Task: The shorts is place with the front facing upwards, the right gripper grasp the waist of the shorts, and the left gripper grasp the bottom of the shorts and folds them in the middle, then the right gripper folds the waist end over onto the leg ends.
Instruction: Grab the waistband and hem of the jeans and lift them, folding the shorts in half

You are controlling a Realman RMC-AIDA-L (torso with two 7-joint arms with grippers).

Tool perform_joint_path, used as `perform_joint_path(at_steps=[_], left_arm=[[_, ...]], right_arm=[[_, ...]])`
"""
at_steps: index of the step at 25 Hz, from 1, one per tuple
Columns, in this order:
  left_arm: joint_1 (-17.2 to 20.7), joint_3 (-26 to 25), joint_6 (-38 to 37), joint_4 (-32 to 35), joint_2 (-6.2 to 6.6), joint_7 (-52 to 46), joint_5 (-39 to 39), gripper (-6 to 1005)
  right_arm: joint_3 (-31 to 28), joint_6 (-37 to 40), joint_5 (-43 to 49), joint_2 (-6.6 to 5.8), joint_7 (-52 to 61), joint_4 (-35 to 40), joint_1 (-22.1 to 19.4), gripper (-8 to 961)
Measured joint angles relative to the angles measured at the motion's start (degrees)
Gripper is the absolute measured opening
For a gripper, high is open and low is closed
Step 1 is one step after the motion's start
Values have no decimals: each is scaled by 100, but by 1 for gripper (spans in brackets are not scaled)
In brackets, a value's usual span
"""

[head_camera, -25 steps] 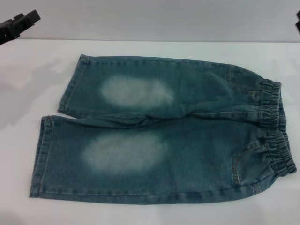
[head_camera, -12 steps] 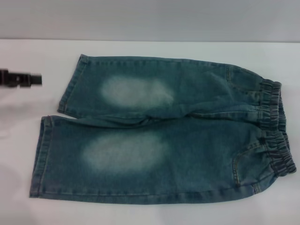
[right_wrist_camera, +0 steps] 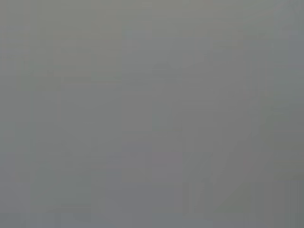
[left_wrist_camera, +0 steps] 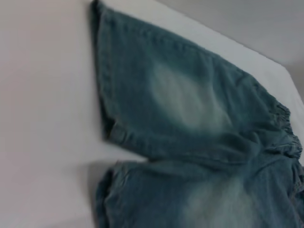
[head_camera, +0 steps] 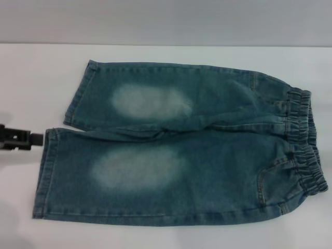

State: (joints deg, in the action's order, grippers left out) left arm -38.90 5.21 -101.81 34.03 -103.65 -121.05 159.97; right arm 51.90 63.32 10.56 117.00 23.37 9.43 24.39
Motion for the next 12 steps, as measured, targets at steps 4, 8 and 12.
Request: perform_joint_path(at_steps=[4,8,12], left_arm=[[237,6,-132,-5,16,-262,-16,571],[350,92,-204,-3,22,-449,-8,571],[527,374,-226,1,-18,-652,-7,570]], right_arm=[[-92,-31,18,-40,-11,10,25,577],[-157,-99,-13,-60,-104,11,66,577],[-186,-143,20,-87,-126,19,95,577]])
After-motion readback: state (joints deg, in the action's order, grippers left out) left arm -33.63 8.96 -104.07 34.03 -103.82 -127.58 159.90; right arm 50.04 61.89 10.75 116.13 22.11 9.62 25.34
